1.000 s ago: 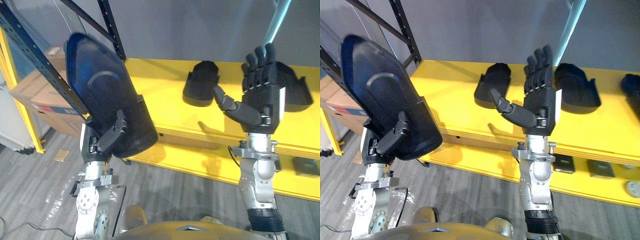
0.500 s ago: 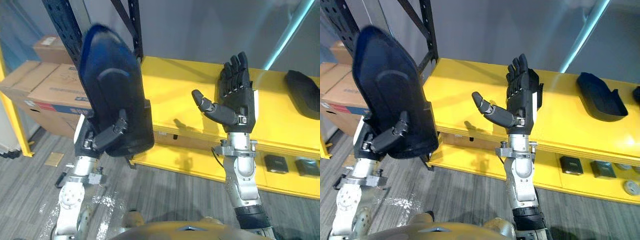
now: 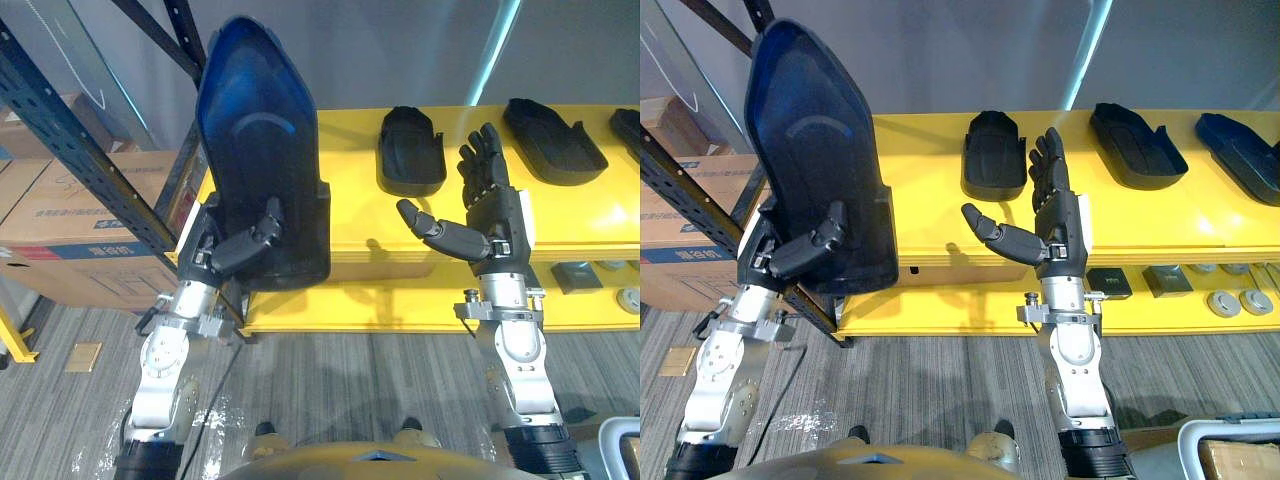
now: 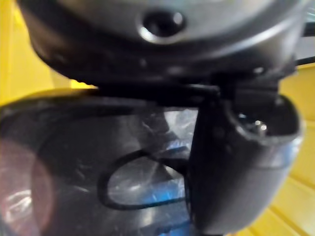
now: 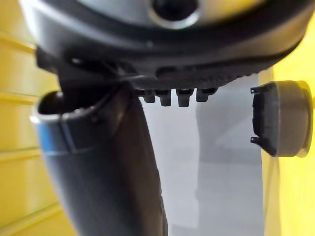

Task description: Walk over and take three plastic housings, then place them on the shelf

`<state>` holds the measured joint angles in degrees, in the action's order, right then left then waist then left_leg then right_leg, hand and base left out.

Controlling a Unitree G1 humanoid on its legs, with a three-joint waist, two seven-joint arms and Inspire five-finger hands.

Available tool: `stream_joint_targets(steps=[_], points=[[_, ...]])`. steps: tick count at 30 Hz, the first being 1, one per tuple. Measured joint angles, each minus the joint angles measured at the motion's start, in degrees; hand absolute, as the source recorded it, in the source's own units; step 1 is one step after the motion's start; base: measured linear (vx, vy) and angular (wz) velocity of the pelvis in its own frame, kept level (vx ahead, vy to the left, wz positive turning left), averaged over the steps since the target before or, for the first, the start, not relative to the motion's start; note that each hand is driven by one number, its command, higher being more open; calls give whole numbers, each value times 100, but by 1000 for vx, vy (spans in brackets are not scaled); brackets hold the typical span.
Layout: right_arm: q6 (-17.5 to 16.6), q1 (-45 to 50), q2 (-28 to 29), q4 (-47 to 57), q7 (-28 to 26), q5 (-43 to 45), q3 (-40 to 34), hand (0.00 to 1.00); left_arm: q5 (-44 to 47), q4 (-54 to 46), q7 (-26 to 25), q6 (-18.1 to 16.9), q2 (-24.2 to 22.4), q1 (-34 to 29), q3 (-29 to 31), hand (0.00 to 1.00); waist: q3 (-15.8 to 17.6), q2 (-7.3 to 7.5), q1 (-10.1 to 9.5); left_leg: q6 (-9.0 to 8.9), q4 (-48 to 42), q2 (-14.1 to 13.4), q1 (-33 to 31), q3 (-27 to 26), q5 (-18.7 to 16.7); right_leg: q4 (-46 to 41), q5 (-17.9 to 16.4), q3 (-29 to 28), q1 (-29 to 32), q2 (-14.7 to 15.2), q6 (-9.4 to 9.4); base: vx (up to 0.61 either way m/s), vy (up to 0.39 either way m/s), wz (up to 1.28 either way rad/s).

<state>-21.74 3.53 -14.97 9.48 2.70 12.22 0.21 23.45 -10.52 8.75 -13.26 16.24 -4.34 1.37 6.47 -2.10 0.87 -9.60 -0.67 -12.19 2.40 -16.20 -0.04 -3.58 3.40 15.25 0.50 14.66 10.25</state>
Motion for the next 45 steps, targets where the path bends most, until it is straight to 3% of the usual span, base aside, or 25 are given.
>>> stream_joint_targets(steps=[3, 7, 11, 18, 22, 30, 40, 41, 45], points=[[35, 32, 3, 11, -159, -4, 5, 100, -619, 409, -558, 106, 50, 394, 164, 0, -7, -18, 102, 1, 81, 12, -3, -126, 74, 68, 98, -127, 117, -19, 4, -3, 4, -22], [155, 212, 3, 37, -402, 29, 7, 100, -803, 1051, -1066, 243, 270, 864, 185, 0, 1, -47, 218, 5, 99, 34, -10, -246, 92, 69, 120, -262, 241, -20, 11, 15, 2, -17], [185, 302, -18, 38, -760, 303, 133, 100, -781, 1811, -1491, 295, 423, 1538, 194, 0, 79, -191, 308, 46, 108, 81, -81, -286, 146, 38, 121, -321, 368, 16, 14, 10, 3, -6], [361, -157, -115, 231, -967, 382, 1073, 100, -280, 2517, -1688, 349, 456, 2688, 148, 0, 386, -408, 390, 133, 201, 121, -225, -331, 347, -301, 60, -453, 766, 60, -31, -21, -6, -2], [406, -155, -111, 665, -1021, 383, 1374, 100, -282, 2953, -1840, 486, 545, 3094, 59, 0, 503, -407, 415, 155, 201, 145, -248, -440, 364, -450, -24, -553, 920, 91, -55, -56, -1, -9], [419, -128, -106, 949, -987, 400, 1610, 100, -89, 3693, -2133, 1078, 765, 3669, 51, 0, 581, -351, 414, 196, 199, 163, -315, -546, 397, -545, -25, -613, 1051, 115, -47, -8, 0, -1], [621, -43, -104, 1340, -830, 398, 1859, 100, -118, 3924, -2194, 1541, 889, 4089, 273, 0, 727, -340, 412, 193, 187, 158, -379, -562, 399, -572, -4, -604, 1113, 121, -21, 0, 0, 0], [623, -43, -104, 1340, -826, 398, 1861, 100, -118, 3947, -2157, 1633, 892, 4120, 315, 100, 727, -340, 415, 193, 187, 156, -376, -562, 399, -581, -4, -603, 1113, 121, -21, 0, 0, 0], [665, -55, -104, 1340, -720, 398, 1964, 100, -199, 4201, -1944, 1980, 915, 4282, 386, 100, 729, -339, 414, 186, 186, 153, -357, -567, 403, -615, -14, -605, 1113, 123, -36, 0, 0, 0]])
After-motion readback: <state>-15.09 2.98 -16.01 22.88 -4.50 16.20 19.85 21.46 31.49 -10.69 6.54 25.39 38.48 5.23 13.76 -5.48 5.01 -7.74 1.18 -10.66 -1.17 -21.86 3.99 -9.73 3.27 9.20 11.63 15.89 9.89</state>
